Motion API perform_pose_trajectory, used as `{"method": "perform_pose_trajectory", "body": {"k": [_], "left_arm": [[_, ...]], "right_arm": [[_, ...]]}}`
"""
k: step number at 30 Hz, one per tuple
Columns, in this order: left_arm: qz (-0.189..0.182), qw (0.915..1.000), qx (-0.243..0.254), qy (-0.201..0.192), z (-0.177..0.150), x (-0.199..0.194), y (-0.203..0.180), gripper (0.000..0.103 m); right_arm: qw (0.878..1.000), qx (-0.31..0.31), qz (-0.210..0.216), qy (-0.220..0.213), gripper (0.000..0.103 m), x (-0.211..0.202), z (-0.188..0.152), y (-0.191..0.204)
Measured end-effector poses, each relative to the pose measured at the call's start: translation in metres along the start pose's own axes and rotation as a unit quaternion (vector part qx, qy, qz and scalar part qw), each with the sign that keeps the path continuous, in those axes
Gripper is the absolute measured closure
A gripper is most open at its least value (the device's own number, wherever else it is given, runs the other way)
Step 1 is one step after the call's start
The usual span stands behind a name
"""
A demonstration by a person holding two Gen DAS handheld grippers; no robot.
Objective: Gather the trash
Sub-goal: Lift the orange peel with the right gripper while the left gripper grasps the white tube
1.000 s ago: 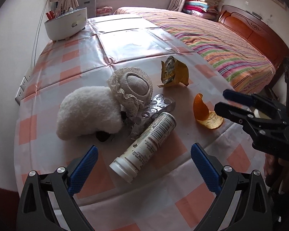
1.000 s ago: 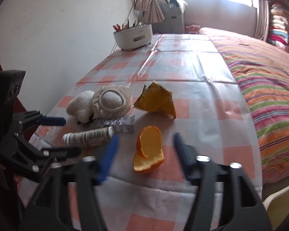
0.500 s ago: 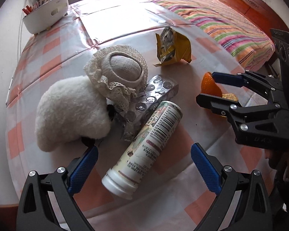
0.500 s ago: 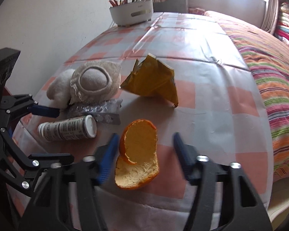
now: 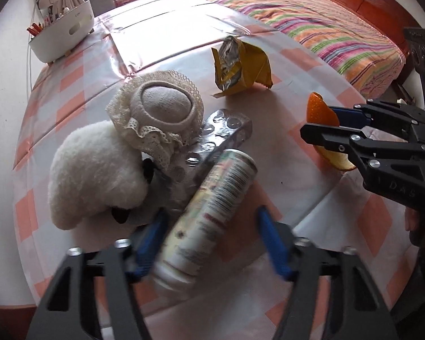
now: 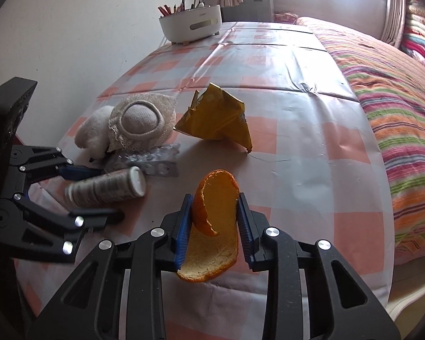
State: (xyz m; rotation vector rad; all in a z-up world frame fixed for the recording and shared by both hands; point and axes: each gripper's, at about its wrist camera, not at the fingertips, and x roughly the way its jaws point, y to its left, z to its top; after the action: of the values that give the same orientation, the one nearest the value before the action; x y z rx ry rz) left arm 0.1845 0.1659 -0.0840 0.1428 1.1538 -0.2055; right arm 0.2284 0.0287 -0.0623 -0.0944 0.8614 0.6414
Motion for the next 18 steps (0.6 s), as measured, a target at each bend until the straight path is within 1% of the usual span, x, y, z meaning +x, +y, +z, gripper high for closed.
{"method": "perform_pose_trajectory", "body": {"k": [4, 11, 14, 18], "left_arm": [[0.001, 1.0000, 0.000, -0.006, -0.001, -0.001, -0.003, 0.067], [0.011, 0.9998, 0.007, -0.016, -0.006, -0.008, -0.016, 0.071], [0.007, 0.9995, 0.002, -0.030, -0.007, -0.016, -0.020, 0.072], [-0.010, 0.9986, -0.011, -0.051, -0.005, -0.027, -0.025, 0.073]], "right_arm": [[1.000, 0.005, 0.004, -0.021, 0.074, -0.014, 0.001, 0.004], [0.998, 0.008, 0.011, -0.059, 0.074, -0.040, 0.001, 0.010], [0.997, 0.008, 0.013, -0.075, 0.074, -0.053, -0.003, 0.012], [0.996, 0.011, 0.013, -0.087, 0.074, -0.065, -0.008, 0.006]]}}
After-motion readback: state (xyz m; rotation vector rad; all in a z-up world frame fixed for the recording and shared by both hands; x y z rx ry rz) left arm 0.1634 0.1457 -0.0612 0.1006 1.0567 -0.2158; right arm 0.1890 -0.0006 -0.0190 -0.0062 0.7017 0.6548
